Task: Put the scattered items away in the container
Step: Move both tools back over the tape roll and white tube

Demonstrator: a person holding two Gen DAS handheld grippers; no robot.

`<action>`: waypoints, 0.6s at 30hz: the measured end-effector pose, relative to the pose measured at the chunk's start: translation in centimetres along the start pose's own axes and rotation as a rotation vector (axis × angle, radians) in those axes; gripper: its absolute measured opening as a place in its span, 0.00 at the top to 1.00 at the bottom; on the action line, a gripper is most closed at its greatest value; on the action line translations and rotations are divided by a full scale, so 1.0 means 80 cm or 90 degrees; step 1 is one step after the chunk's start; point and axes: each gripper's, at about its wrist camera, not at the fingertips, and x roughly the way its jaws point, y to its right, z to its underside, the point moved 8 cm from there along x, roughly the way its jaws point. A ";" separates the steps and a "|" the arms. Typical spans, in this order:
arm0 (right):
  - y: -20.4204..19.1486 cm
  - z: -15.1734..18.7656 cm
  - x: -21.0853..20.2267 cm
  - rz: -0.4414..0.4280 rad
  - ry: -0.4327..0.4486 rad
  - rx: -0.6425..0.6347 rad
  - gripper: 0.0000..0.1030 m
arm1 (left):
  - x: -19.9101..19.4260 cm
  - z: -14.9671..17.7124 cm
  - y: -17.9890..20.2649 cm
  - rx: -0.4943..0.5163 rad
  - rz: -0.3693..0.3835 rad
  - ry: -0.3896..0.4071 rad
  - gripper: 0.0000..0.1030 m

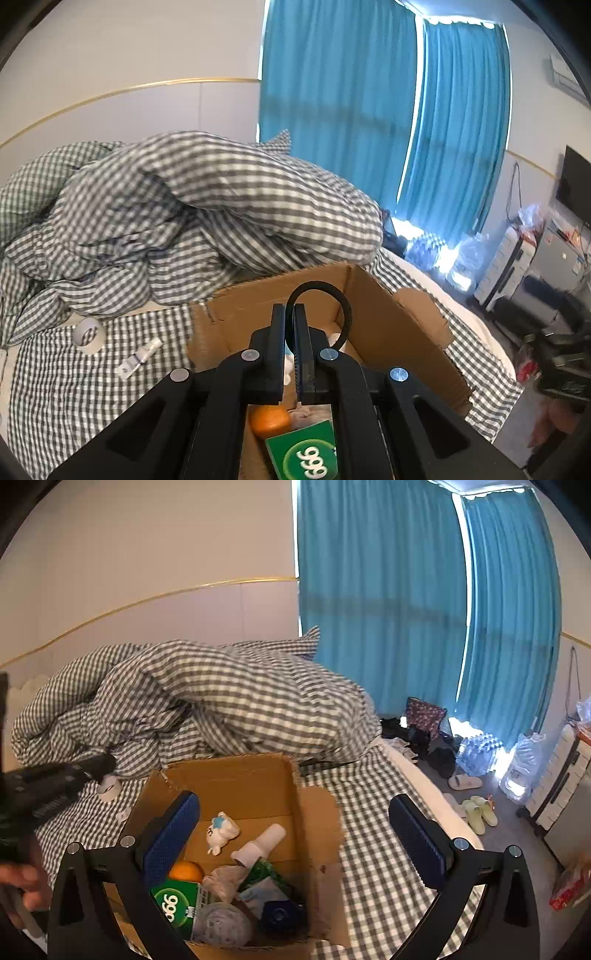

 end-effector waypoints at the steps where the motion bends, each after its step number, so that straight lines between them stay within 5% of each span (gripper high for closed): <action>1: 0.005 -0.001 -0.004 0.002 0.002 0.003 0.00 | 0.007 0.001 0.006 0.002 0.004 -0.006 0.97; 8: 0.029 -0.008 -0.017 0.013 0.014 0.019 0.00 | 0.029 0.006 0.024 0.012 0.012 -0.022 0.92; 10: 0.032 -0.008 -0.017 0.014 0.013 0.021 0.00 | 0.034 0.007 0.026 0.017 0.015 -0.031 0.66; 11: 0.032 -0.008 -0.016 0.014 0.012 0.021 0.00 | 0.036 0.009 0.026 0.020 0.016 -0.039 0.32; 12: 0.031 -0.007 -0.016 0.013 0.012 0.021 0.00 | 0.036 0.009 0.026 0.020 0.014 -0.033 0.19; 18: 0.023 -0.005 -0.016 0.009 0.010 0.014 0.00 | 0.030 0.005 0.025 0.019 0.011 -0.018 0.09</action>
